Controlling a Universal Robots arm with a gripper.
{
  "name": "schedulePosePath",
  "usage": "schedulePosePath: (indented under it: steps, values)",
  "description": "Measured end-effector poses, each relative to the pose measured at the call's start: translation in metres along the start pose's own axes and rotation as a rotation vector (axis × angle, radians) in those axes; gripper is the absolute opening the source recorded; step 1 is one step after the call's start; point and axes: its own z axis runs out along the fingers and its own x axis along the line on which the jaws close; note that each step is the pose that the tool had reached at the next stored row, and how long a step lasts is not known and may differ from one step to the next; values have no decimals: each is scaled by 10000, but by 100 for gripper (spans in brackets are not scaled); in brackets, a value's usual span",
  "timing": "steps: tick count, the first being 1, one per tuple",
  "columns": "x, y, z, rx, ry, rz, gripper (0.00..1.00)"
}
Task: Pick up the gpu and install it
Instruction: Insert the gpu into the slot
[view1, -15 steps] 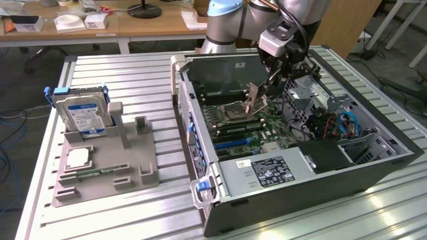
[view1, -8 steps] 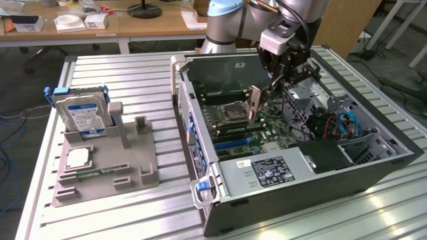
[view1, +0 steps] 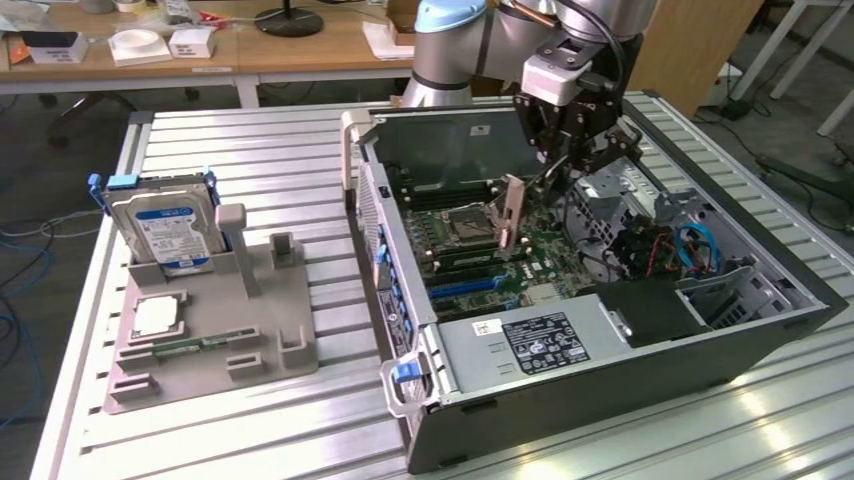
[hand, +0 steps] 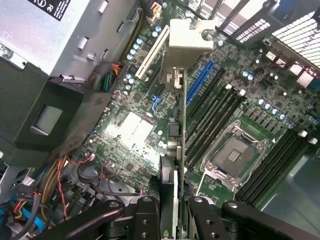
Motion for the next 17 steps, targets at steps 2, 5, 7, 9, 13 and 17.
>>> schedulePosePath:
  steps: [2,5,7,9,13,17]
  values:
    - [-1,0,1,-28,-18,1,27]
    - [-3,0,4,-76,-25,172,27]
    - [-3,0,7,-103,-3,439,27]
    - [-3,0,11,-122,26,736,27]
    - [-4,1,19,-160,88,1351,27]
    - [-5,2,30,-197,151,1970,27]
